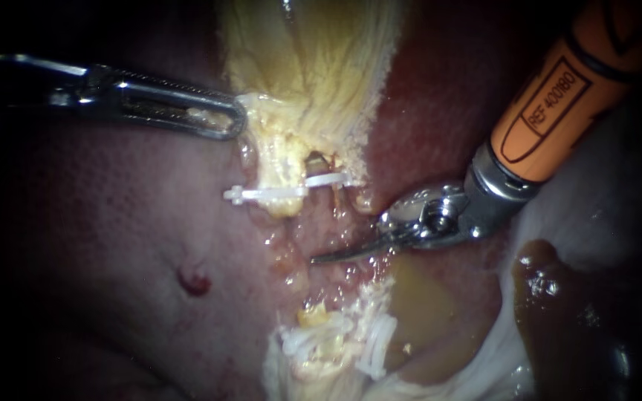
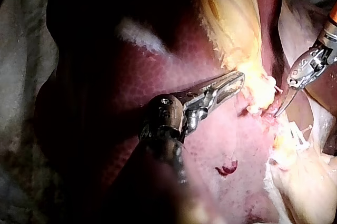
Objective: Go back from the cut right tube
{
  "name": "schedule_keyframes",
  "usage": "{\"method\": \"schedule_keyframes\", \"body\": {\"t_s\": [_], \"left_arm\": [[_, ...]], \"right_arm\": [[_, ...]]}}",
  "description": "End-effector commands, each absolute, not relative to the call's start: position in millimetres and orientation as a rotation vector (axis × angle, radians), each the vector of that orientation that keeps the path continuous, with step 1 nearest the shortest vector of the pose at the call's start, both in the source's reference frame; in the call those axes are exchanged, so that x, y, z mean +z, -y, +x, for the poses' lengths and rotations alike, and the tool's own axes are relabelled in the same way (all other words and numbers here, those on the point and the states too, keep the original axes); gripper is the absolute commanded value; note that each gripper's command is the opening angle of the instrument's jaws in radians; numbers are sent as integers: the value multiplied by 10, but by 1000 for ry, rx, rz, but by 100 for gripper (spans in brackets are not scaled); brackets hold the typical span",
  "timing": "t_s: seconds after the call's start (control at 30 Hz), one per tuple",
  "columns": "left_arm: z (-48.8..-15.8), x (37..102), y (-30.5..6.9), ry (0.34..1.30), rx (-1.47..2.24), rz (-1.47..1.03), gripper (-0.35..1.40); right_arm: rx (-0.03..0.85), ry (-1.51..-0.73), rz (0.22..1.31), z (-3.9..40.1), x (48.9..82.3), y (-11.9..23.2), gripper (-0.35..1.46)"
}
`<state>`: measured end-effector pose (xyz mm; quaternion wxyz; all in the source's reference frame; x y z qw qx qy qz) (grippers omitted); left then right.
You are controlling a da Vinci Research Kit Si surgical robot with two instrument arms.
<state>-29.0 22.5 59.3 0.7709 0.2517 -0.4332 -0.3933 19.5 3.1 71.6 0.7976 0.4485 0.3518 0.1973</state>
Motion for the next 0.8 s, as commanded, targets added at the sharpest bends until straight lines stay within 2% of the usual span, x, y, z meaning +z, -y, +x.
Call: {"method": "schedule_keyframes", "body": {"t_s": [0.03,0.3,0.37,0.4,0.47,0.6,0.7,0.8], "left_arm": [[-290,593,-225,939,-852,546,-35],[-290,594,-225,939,-852,546,-35],[-289,594,-225,940,-852,546,-35],[-289,594,-225,939,-852,546,-35],[-289,594,-225,939,-852,546,-35],[-289,594,-225,940,-852,546,-35],[-289,594,-225,940,-852,546,-35],[-289,594,-225,940,-852,546,-35]], "right_arm": [[424,-756,961,195,716,-31,-35],[422,-778,972,195,717,-30,-35],[410,-806,971,194,716,-30,-35],[412,-820,976,194,717,-30,-23],[412,-851,983,194,717,-30,29],[401,-887,983,197,716,-30,98],[382,-915,968,199,716,-30,118],[373,-935,957,201,715,-30,128]]}}
